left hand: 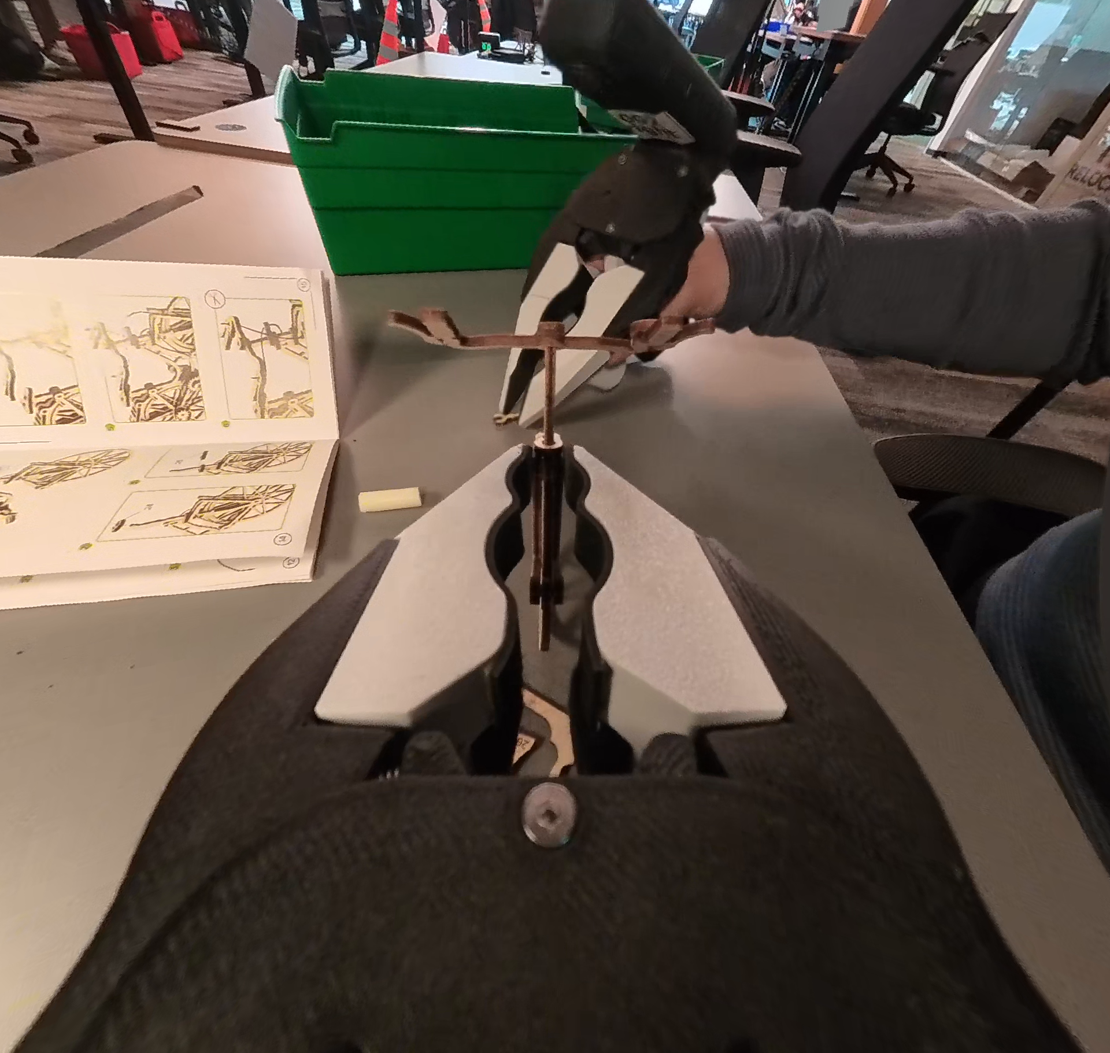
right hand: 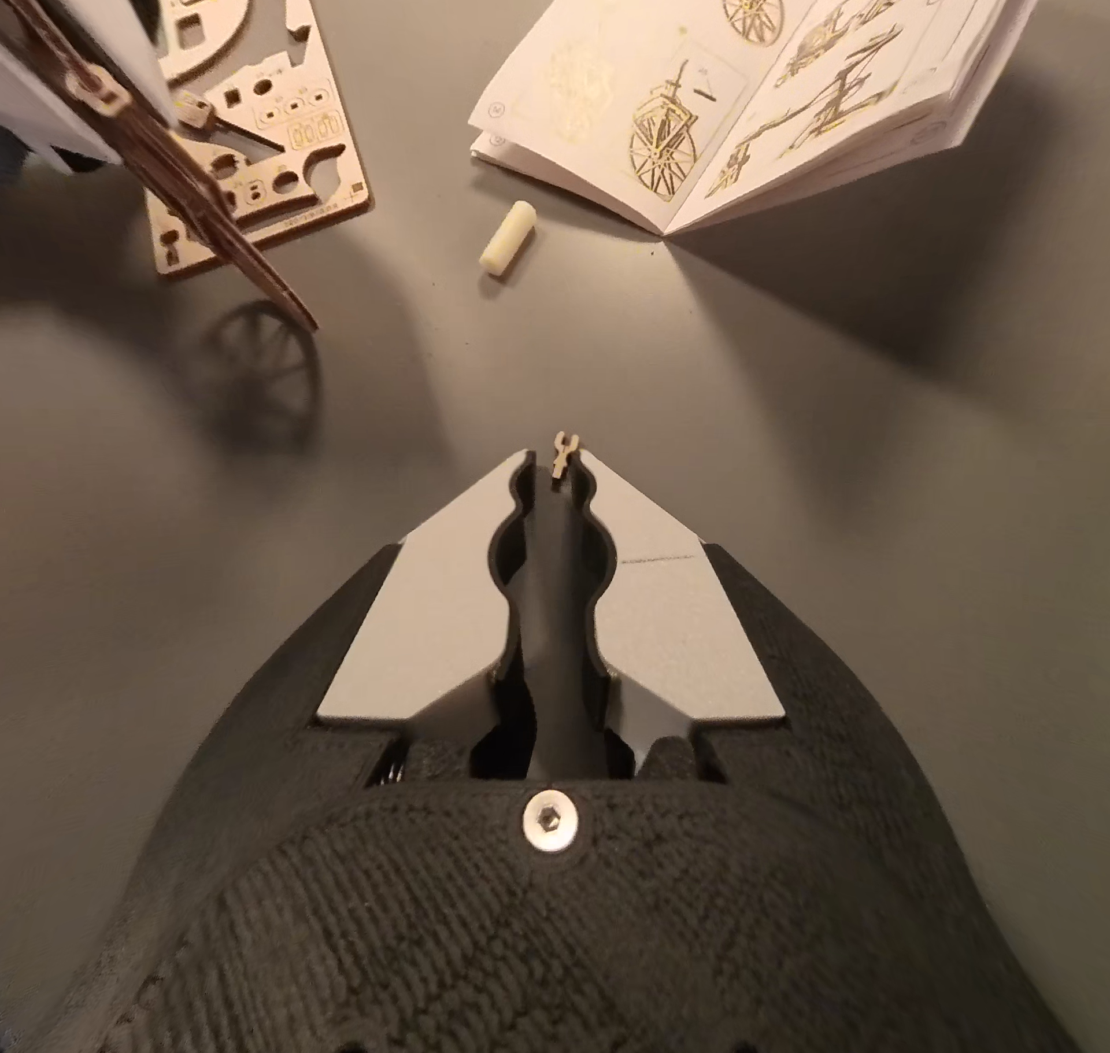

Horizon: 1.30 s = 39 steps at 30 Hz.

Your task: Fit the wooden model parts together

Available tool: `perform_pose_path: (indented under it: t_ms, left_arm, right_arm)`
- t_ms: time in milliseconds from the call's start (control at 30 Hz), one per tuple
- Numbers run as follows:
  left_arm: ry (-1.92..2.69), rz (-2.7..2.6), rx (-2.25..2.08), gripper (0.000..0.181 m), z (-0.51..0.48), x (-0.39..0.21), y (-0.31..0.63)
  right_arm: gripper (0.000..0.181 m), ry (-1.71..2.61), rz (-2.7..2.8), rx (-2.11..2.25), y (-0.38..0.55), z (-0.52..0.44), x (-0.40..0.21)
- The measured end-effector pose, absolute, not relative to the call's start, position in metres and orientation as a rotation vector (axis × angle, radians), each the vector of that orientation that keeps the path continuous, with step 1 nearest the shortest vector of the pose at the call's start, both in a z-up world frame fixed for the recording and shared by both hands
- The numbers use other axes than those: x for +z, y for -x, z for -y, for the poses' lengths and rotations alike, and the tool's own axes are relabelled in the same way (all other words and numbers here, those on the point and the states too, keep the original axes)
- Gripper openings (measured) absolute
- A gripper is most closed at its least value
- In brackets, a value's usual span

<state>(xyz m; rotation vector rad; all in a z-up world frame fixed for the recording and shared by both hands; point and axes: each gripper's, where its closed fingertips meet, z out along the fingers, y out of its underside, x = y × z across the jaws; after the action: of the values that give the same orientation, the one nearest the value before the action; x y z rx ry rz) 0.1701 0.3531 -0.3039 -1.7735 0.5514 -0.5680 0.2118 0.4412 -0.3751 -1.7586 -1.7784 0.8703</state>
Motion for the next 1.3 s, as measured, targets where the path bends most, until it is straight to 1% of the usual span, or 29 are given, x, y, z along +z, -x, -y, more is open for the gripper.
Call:
perform_pose_path:
  t_ms: [100,133,333,500,600,800,1300]
  left_arm:
    - [1.776,-0.557,-0.570,0.009,-0.353,-0.305,-0.171]
    - [1.775,-0.558,-0.572,0.009,-0.353,-0.305,-0.172]
    - [1.766,-0.591,-0.591,0.009,-0.350,-0.305,-0.176]
    - [1.687,-0.691,-0.615,0.009,-0.341,-0.301,-0.186]
    - [1.685,-0.721,-0.614,0.009,-0.339,-0.302,-0.188]
    - [1.680,-0.748,-0.609,0.009,-0.336,-0.302,-0.190]
    - [1.691,-0.771,-0.669,0.009,-0.332,-0.305,-0.193]
  right_arm:
    - [0.008,1.723,1.760,0.780,-0.212,-0.442,-0.376]
    - [0.002,1.715,1.758,0.765,-0.211,-0.441,-0.376]
    - [0.001,1.666,1.815,0.796,-0.209,-0.431,-0.372]
    - [0.001,1.149,1.936,0.938,-0.193,-0.373,-0.304]
    - [0.001,1.031,2.004,1.058,-0.190,-0.344,-0.281]
    - [0.001,0.993,2.175,0.991,-0.186,-0.336,-0.291]
    - [0.000,0.916,2.318,1.021,-0.188,-0.330,-0.296]
